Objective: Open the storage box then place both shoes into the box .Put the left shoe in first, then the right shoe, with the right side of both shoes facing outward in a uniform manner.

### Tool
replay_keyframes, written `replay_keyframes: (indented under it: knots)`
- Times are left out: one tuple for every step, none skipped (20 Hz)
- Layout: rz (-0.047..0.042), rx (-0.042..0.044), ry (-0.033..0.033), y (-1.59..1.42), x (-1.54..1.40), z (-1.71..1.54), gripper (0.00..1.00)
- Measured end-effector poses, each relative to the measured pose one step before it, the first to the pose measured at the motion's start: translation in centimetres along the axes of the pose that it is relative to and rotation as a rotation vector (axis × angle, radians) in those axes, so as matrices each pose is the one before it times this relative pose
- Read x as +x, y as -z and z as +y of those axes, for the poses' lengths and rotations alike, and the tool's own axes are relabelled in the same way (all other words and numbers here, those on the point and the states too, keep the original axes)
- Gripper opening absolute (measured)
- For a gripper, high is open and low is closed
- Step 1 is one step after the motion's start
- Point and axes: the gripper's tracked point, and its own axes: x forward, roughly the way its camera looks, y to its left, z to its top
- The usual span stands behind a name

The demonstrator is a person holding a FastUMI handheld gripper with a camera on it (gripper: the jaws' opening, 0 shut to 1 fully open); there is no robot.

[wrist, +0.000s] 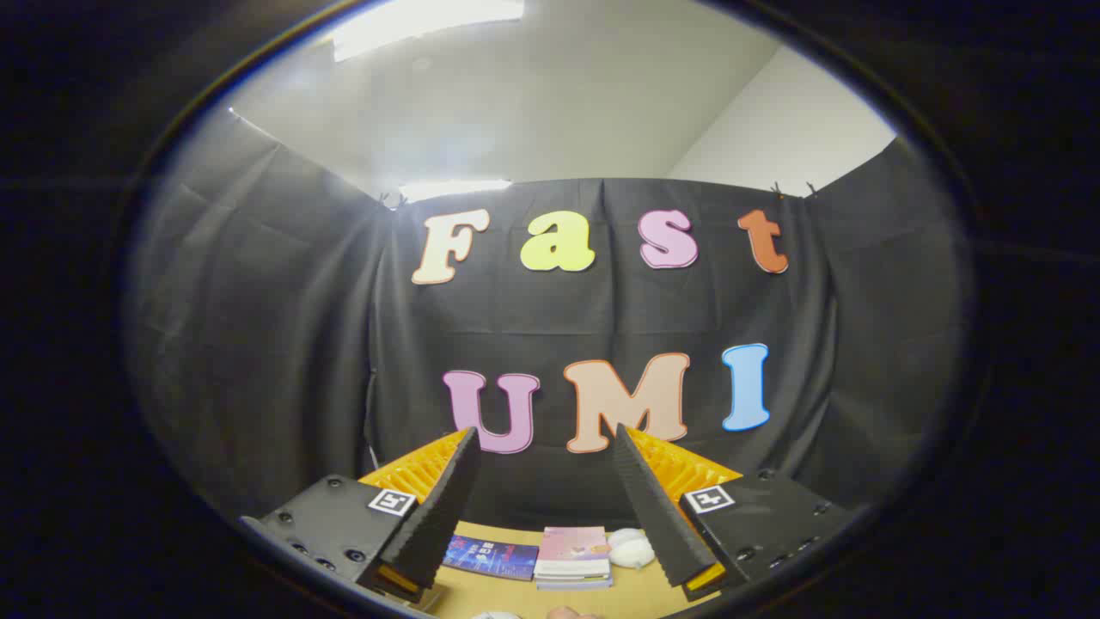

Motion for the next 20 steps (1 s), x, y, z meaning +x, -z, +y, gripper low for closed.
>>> replay_keyframes:
  knots:
    - [0.00229,0.00108,-0.00802,0.160,0.069,0.231,0.97]
    - [0.00097,0.00095,-0.00944,0.127,-0.010,0.328,0.97]
    - [-0.00171,-0.00005,-0.00830,-0.060,0.039,0.329,0.97]
    - [-0.00238,-0.00297,-0.00557,-0.023,0.003,0.121,0.97]
    - [-0.00210,-0.00506,-0.00461,-0.089,-0.049,0.180,0.97]
    - [-0.00317,-0.00457,-0.00514,-0.052,0.007,0.204,0.97]
    - [-0.00315,-0.00306,-0.00400,-0.132,0.015,0.140,0.97]
    - [-0.00273,-0.00160,-0.00471,-0.033,-0.007,0.081,0.97]
    - [-0.00071,-0.00132,-0.00329,-0.085,-0.075,0.024,0.97]
    - [-0.00106,-0.00065,-0.00251,-0.034,-0.046,0.043,0.97]
    - [-0.00115,-0.00092,-0.00325,-0.092,-0.085,0.035,0.97]
    - [-0.00136,-0.00018,-0.00252,-0.090,0.012,0.084,0.97]
    - [-0.00085,0.00104,-0.00307,-0.106,-0.028,0.122,0.97]
    - [0.00083,0.00129,-0.00353,0.026,-0.060,0.110,0.97]
    - [0.00057,0.00083,-0.00410,-0.013,0.022,0.076,0.97]
    - [0.00006,-0.00125,-0.00232,-0.034,-0.006,0.098,0.97]
    - [-0.00088,-0.00154,-0.00213,0.023,-0.063,0.099,0.97]
    - [-0.00055,-0.00065,-0.00288,0.140,-0.041,0.191,0.97]
    - [0.00168,0.00007,-0.00326,0.031,0.021,0.222,0.97]
    - [0.00351,0.00200,-0.00516,0.258,0.103,0.211,0.97]
